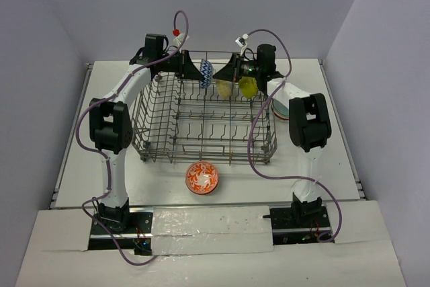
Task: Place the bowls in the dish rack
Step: Insert the bowl into the dish rack.
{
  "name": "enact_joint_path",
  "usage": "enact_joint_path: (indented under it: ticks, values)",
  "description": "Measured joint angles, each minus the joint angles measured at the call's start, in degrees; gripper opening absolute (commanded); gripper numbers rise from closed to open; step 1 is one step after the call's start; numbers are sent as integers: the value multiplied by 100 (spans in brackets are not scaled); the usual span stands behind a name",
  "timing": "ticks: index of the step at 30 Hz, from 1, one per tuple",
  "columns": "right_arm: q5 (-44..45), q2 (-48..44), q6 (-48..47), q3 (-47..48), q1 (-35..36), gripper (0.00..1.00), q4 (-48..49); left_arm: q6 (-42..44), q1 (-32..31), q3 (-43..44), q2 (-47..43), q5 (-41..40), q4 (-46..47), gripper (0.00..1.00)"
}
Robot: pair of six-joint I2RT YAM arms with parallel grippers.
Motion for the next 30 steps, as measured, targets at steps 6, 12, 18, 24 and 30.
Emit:
enact_joint_path:
  ticks: [6, 12, 18, 24, 30]
  values:
    - [79, 0, -144, 164, 0, 23, -269, 151, 0, 11, 28, -310, -181, 23]
    - [-203, -7, -144, 376, 107, 22, -310, 280, -2, 87, 229, -643, -282, 23]
    - [-289, -9, -177, 407, 162, 22, -404, 367, 7, 140, 275, -726, -422, 24]
    - [-289, -9, -236, 407, 162, 22, -490, 442, 7, 258, 310, -780, -656, 14]
    - [-280, -9, -337, 407, 162, 22, -684, 557, 7, 289, 310, -796, -763, 11]
